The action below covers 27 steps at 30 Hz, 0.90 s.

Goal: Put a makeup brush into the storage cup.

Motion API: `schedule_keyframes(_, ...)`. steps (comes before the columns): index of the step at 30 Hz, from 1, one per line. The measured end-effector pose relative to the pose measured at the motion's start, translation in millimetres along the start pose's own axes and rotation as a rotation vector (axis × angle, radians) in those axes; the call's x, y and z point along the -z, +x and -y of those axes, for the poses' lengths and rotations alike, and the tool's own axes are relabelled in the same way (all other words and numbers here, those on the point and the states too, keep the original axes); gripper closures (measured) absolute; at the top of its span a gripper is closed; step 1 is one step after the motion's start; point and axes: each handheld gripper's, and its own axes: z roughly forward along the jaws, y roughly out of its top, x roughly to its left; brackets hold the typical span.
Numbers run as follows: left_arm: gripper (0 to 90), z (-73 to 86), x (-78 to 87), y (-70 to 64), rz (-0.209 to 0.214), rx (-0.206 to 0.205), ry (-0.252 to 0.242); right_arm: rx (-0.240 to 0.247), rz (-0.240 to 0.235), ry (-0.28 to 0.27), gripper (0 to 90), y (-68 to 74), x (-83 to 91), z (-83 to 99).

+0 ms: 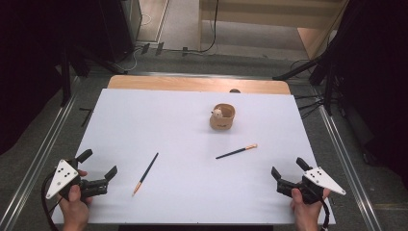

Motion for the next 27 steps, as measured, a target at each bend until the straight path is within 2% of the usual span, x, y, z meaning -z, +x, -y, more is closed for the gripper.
schedule_keyframes(1, 0.0, -1.2, 0.2, 1.0, -0.011, 0.004, -0.003, -0.002, -0.003, 0.000, 3.1, 0.5, 0.5, -0.5)
schedule_keyframes(7, 0.0, -3.7, -3.3, 0.2, -0.005, 0.014, -0.010, 0.004, -0.027, 0.008, 2.7, 0.3, 2.6, -2.4)
schedule_keyframes(11, 0.0, -5.1, -5.5, -1.1, -0.006, 0.015, -0.012, -0.006, -0.045, -0.005, 2.7, -2.6, 9.9, -10.1)
schedule_keyframes(15, 0.0, -6.8, -5.4, -0.2, 0.004, 0.025, -0.013, 0.007, -0.056, -0.012, 2.7, -0.5, 12.0, -21.1)
schedule_keyframes(21, 0.0, -9.8, -2.4, -0.8, 0.000, 0.006, -0.007, 0.030, -0.094, -0.012, 2.7, 5.5, 9.2, -36.8)
schedule_keyframes(27, 0.0, -12.3, -0.7, -2.2, 0.009, 0.018, -0.016, 0.047, -0.147, 0.020, 2.7, 9.2, -1.4, -53.5)
